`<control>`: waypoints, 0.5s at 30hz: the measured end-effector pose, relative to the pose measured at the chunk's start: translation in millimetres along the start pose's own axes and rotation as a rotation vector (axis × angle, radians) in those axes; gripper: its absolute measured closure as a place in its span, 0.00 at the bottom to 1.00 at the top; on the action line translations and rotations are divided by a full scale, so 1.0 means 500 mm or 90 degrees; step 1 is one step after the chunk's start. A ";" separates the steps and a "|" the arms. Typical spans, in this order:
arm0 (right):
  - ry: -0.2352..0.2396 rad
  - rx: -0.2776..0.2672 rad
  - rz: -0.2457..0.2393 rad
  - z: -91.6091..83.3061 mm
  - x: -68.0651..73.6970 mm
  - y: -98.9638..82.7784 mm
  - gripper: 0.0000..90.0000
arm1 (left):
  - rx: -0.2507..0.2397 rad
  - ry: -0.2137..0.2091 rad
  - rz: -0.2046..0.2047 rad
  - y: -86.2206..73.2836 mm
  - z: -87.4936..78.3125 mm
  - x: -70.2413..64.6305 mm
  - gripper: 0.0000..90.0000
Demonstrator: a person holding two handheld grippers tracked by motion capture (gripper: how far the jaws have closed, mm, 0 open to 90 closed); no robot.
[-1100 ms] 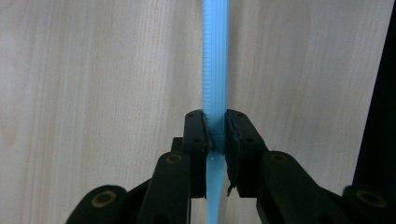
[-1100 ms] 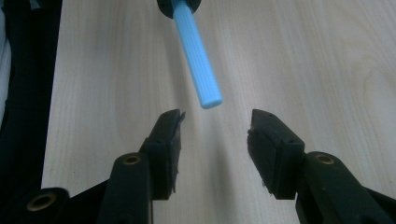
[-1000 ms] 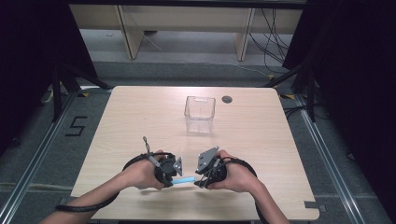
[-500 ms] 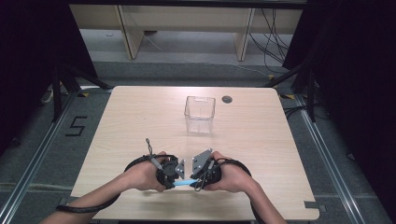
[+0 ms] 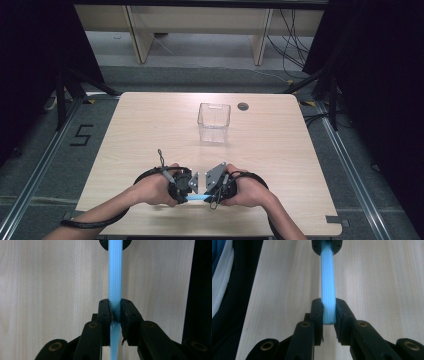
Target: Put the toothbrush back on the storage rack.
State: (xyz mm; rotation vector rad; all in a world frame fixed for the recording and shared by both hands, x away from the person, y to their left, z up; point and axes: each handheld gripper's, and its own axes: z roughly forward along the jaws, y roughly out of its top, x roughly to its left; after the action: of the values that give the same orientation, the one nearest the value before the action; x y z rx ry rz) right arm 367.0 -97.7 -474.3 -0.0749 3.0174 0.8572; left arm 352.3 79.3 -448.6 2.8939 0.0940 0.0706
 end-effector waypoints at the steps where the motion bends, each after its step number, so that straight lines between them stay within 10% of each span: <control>1: -0.002 0.002 -0.001 0.000 0.000 0.000 0.88 | -0.005 0.004 -0.002 -0.001 -0.001 0.001 0.86; 8: -0.018 0.001 0.041 -0.007 0.005 -0.009 0.88 | -0.052 0.019 -0.026 -0.012 -0.024 -0.001 0.74; 15: -0.055 -0.035 0.070 -0.022 0.001 -0.031 0.88 | -0.168 0.067 -0.074 -0.047 -0.062 -0.012 0.69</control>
State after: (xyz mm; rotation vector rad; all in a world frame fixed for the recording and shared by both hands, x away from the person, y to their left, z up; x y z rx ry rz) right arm 367.5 -116.8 -473.2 0.1265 2.9408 0.9255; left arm 343.2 109.1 -424.5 2.6146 0.2513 0.1992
